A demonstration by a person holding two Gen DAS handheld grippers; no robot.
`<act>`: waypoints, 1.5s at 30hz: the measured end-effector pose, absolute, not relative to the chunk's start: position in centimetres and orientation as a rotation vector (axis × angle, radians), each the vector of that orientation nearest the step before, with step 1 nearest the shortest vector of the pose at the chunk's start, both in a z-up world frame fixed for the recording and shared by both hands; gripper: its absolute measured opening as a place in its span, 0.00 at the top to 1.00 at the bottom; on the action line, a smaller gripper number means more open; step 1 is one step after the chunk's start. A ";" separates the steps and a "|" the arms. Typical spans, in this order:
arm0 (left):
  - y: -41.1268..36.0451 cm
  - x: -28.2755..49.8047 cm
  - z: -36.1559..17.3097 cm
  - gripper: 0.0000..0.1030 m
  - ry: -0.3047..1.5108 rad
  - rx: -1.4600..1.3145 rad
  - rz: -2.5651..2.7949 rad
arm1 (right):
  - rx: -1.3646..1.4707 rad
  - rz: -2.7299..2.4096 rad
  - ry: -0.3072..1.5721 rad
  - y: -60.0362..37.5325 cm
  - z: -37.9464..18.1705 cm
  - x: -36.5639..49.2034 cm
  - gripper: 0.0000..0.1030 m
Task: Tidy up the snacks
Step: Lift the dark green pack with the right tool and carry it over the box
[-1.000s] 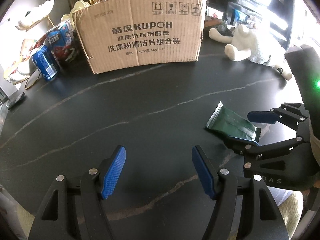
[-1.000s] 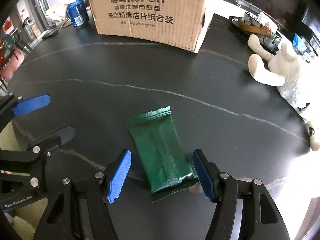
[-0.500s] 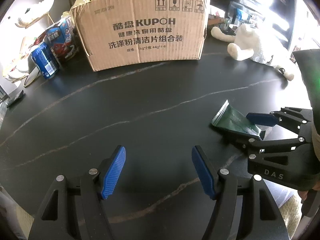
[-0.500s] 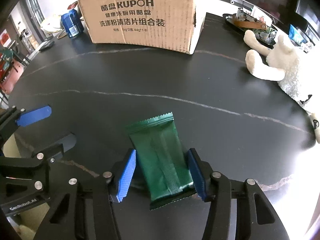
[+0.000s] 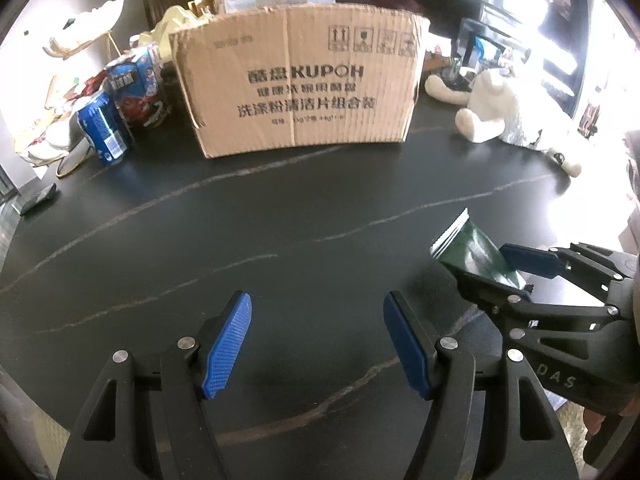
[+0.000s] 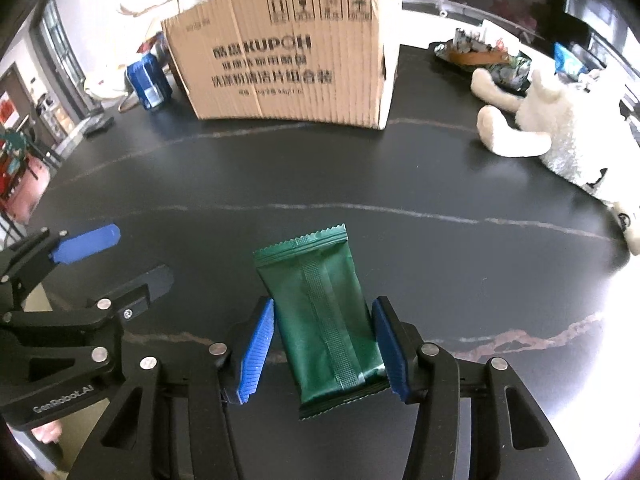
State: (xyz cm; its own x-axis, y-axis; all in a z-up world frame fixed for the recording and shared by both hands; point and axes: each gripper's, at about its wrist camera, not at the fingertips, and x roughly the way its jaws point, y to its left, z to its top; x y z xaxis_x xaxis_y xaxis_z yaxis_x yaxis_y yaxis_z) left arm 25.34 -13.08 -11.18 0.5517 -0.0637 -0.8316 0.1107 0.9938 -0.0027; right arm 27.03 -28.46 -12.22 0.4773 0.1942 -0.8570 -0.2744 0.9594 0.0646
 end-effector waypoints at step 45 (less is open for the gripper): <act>-4.7 29.5 2.0 0.27 0.657 0.115 -0.100 | 0.096 0.197 0.684 -21.8 1.0 29.8 0.50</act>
